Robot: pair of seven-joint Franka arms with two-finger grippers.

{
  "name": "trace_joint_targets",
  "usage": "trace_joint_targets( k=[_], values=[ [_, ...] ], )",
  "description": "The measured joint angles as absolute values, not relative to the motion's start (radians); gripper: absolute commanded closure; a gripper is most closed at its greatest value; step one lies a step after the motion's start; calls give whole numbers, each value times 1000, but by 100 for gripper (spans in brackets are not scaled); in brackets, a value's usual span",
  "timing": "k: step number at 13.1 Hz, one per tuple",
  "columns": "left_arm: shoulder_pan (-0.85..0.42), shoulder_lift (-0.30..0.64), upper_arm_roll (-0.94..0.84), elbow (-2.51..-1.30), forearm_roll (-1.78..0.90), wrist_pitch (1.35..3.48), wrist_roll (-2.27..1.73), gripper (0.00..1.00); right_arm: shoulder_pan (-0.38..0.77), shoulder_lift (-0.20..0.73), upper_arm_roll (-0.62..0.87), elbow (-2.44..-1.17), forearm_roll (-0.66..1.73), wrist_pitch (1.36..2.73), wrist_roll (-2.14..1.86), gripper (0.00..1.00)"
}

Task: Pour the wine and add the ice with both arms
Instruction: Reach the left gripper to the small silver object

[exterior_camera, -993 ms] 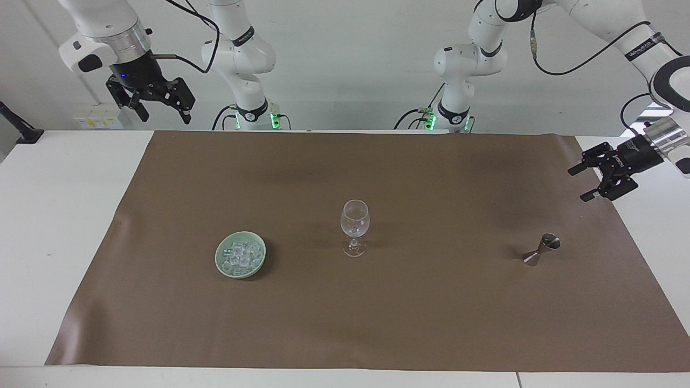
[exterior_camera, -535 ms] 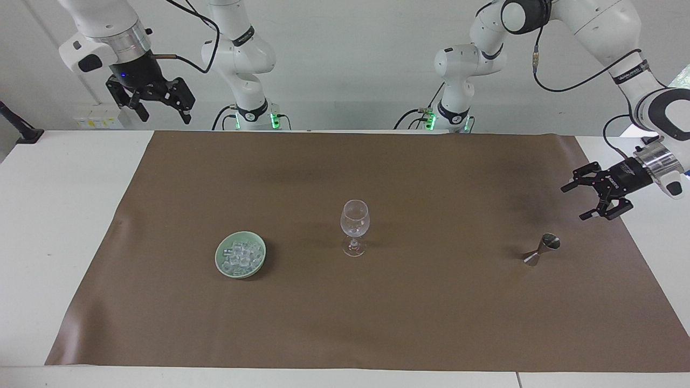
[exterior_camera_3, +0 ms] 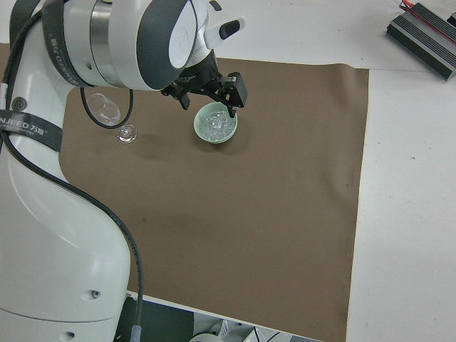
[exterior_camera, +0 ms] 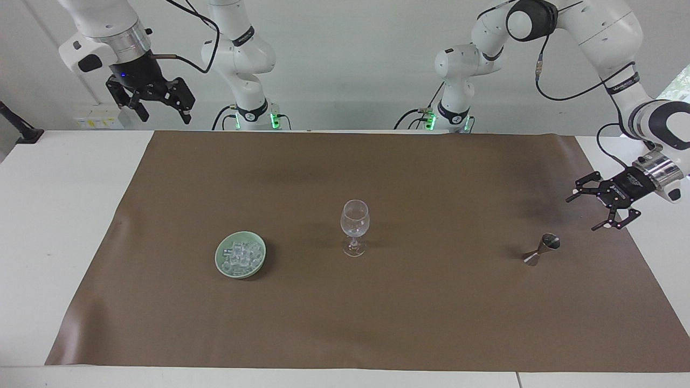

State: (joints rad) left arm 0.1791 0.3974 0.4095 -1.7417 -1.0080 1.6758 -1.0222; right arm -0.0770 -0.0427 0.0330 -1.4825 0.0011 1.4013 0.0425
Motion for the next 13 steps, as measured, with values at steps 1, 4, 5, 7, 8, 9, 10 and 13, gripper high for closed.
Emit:
trace_joint_targets(
  k=[1, 4, 5, 7, 8, 9, 10, 13],
  values=[
    [192, 416, 408, -1755, -1039, 1676, -1018, 0, -77, -43, 33, -1483, 1, 1401, 43, 0],
    [197, 445, 403, -1791, -1128, 1676, -969, 0, -77, -43, 33, -1482, 1, 1401, 43, 0],
    [197, 450, 402, -1809, -1153, 1676, -929, 0, -77, -43, 33, -1482, 1, 1401, 43, 0],
    [197, 465, 399, -1844, -1203, 1676, -865, 0, -77, -43, 33, -1482, 1, 1401, 43, 0],
    [196, 472, 394, -1853, -1217, 1676, -842, 0, -77, -43, 33, -1482, 1, 1401, 43, 0],
    [193, 478, 391, -1859, -1230, 1676, -830, 0, -77, -43, 33, -1482, 1, 1401, 43, 0],
    [188, 483, 387, -1863, -1249, 1680, -823, 0, -77, -43, 33, -1482, 1, 1401, 43, 0],
    [174, 486, 346, -1870, -1300, 1723, -821, 0, -77, -43, 33, -1482, 1, 1401, 43, 0]
  ],
)
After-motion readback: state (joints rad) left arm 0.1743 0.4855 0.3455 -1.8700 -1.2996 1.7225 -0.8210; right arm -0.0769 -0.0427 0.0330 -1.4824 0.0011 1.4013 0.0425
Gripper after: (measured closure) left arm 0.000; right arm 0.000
